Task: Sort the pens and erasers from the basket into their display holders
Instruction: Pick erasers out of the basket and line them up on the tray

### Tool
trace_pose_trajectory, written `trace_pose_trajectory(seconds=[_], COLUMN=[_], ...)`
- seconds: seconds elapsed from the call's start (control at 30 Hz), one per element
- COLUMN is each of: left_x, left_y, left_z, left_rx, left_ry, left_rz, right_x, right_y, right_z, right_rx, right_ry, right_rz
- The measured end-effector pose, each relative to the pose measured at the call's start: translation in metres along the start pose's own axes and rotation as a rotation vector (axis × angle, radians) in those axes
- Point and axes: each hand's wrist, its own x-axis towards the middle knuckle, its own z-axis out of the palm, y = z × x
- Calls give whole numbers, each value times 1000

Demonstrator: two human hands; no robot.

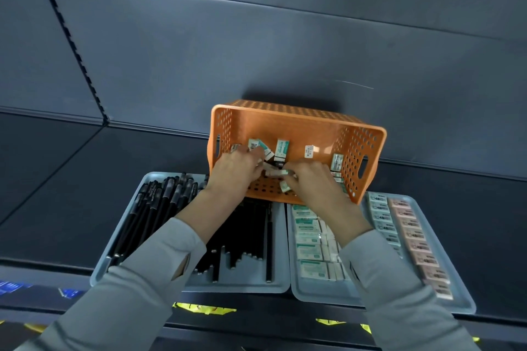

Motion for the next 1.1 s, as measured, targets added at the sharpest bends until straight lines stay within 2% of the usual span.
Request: trace_pose_trajectory(seconds=[0.1, 0.23, 0.37, 0.43, 0.6, 0.7, 0.8, 0.87, 1.0, 1.1], left_x=[1, 3, 3, 5, 10, 8, 9, 12, 17, 17], left_y=[0, -5, -7, -3, 14, 10, 12, 18, 29, 29], left_z=[5, 5, 0, -4, -22, -19, -16, -15, -16, -18], left_rx=[-47, -87, -412, -730, -1969, -2356, -2428, -2376, -2291, -2336], left_ry=[33, 80, 173, 153, -25, -113, -116, -153, -252, -256], left_rz=[-16, -107, -242, -379, -983, -1143, -1230, -1198, -1100, -1106], right_x=[1, 4, 6, 8, 11, 11, 15, 23, 29, 23], right_y=[0, -1, 0, 3, 4, 6, 4, -4, -20, -5], right_z=[-2, -5, -7, -7, -5, -13, -27, -31, -27, -27], right_rx=[-38, -5, 88, 137, 261, 428, 668, 709, 648, 562], right_ry=[-106, -127, -166, -177, -7, 111, 288, 339, 123, 176], right_rz=[-13, -6, 70, 111, 144, 261, 407, 380, 163, 234])
